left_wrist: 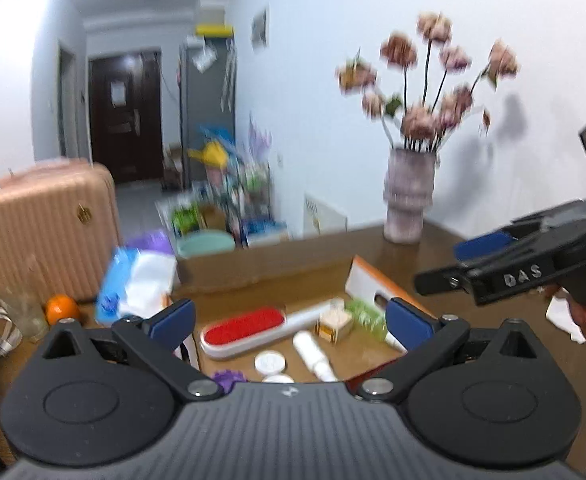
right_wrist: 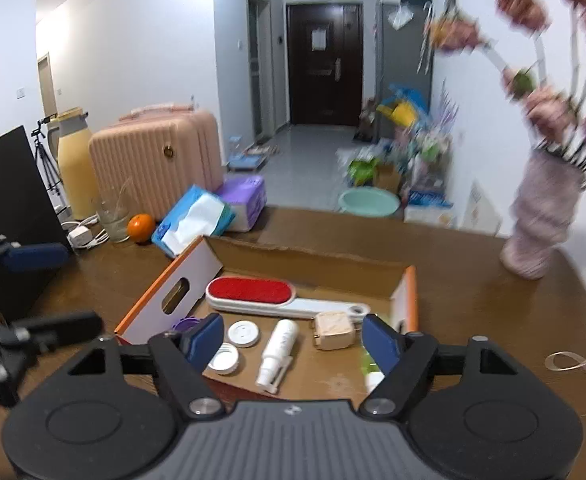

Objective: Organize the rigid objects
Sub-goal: 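Release the cap and tube into the box and withdraw both tools, then reach the left tool to the white bottle beside the box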

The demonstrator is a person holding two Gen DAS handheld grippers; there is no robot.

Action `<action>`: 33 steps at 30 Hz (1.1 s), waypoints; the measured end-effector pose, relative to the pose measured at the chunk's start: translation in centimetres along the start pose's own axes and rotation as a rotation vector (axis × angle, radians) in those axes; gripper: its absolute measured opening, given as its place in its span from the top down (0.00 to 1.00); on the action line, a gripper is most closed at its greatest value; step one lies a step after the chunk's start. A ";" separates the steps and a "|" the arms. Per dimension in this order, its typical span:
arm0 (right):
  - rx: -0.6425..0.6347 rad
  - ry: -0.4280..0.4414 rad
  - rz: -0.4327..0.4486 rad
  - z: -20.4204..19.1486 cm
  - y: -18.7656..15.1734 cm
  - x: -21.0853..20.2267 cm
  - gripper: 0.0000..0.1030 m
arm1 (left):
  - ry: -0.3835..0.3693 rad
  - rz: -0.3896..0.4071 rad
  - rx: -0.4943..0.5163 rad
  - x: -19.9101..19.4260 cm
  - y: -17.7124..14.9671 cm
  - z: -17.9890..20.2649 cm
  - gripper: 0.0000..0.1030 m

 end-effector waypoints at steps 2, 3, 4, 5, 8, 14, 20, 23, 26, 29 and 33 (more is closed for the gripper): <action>-0.027 -0.024 0.036 -0.2 0.2 -2.7 0.18 | 0.016 0.038 -0.003 -1.8 0.6 0.5 0.00; -0.038 -0.032 0.058 -0.2 0.1 -4.1 0.17 | 0.023 0.059 -0.012 -2.8 0.8 0.7 0.00; -0.047 -0.040 0.077 -0.3 0.0 -5.5 0.17 | 0.032 0.080 -0.024 -3.7 1.0 0.9 0.00; -0.055 -0.049 0.092 -0.4 -0.1 -6.7 0.17 | 0.040 0.096 -0.037 -4.5 1.1 1.0 0.00; -0.076 -0.081 0.150 -0.8 -0.9 -10.3 0.14 | 0.073 0.137 -0.079 -7.1 1.2 1.1 0.00; -0.069 -0.116 0.291 -1.7 -3.6 -16.0 0.06 | 0.094 0.225 -0.054 -12.3 -0.6 2.6 0.00; -0.001 -0.152 0.377 -3.3 -8.7 -20.8 0.06 | 0.093 0.245 -0.103 -18.2 -5.5 4.6 0.00; 0.054 -0.150 0.403 -4.1 -11.9 -23.4 0.04 | 0.095 0.268 -0.132 -21.4 -8.3 5.5 0.00; 0.096 -0.176 0.415 -4.9 -15.4 -25.4 0.00 | 0.124 0.236 -0.151 -23.6 -11.8 6.3 0.00; 0.130 -0.194 0.375 -5.5 -18.7 -26.2 0.00 | 0.138 0.166 -0.174 -24.0 -14.3 6.4 0.00; 0.078 -0.211 0.318 -6.0 -20.8 -26.2 0.00 | 0.145 0.138 -0.189 -23.1 -14.9 6.2 0.00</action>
Point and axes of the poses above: each gripper's, at about its wrist camera, not at the fingertips, and x roughly the way its jaws point, z to its right, y to its top, the point moved 4 cm from there along x, roughly the way its jaws point, and after that the axes turned 13 degrees about z, right-handed, at the moved point
